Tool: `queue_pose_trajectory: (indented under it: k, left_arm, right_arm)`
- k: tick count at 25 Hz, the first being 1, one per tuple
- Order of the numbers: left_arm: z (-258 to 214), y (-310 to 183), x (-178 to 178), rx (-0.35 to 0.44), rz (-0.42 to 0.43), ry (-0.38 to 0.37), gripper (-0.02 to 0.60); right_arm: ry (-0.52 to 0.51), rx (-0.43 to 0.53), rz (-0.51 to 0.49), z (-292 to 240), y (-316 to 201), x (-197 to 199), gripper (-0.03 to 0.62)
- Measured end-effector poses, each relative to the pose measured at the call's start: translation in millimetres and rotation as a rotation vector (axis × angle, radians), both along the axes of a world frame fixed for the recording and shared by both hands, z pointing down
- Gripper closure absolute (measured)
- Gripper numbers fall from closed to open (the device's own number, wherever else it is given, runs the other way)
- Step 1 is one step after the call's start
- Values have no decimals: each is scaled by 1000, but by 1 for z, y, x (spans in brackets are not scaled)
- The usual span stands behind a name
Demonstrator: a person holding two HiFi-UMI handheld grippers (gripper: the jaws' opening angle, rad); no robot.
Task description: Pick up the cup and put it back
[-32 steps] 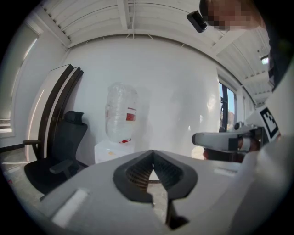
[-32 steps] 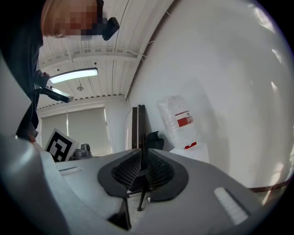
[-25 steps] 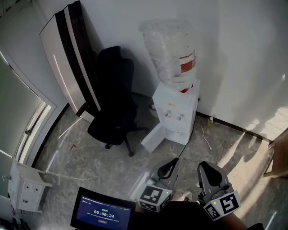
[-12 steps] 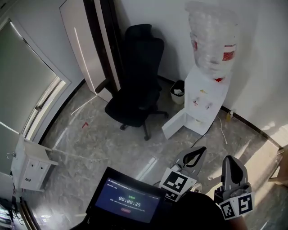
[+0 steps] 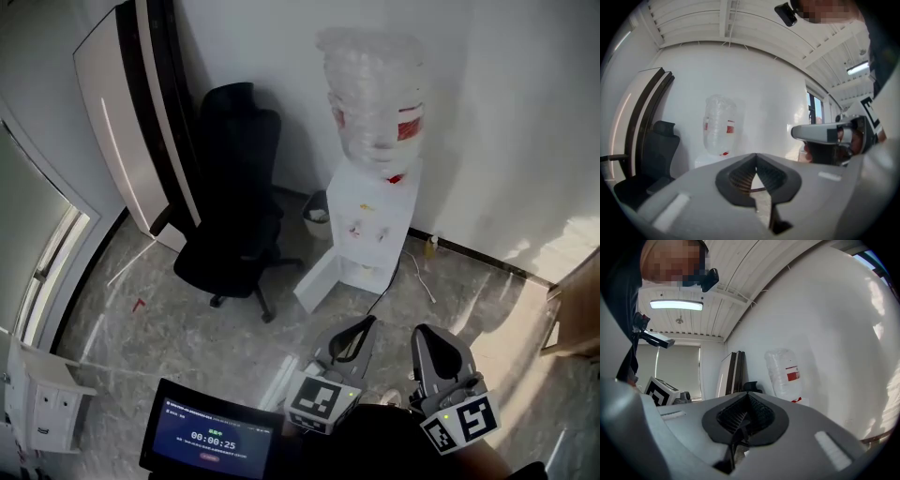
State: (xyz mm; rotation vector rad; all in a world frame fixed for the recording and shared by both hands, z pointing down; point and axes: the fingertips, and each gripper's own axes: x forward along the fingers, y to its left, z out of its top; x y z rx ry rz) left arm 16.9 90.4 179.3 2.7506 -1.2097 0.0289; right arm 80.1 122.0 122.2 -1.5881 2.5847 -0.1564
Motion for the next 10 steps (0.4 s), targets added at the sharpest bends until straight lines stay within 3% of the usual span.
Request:
queue_pose_trajectory:
  k: [10]
  left_arm:
    - [2, 2, 4, -2, 5, 4, 577]
  right_arm:
    - [8, -16, 9, 3, 1, 5, 586]
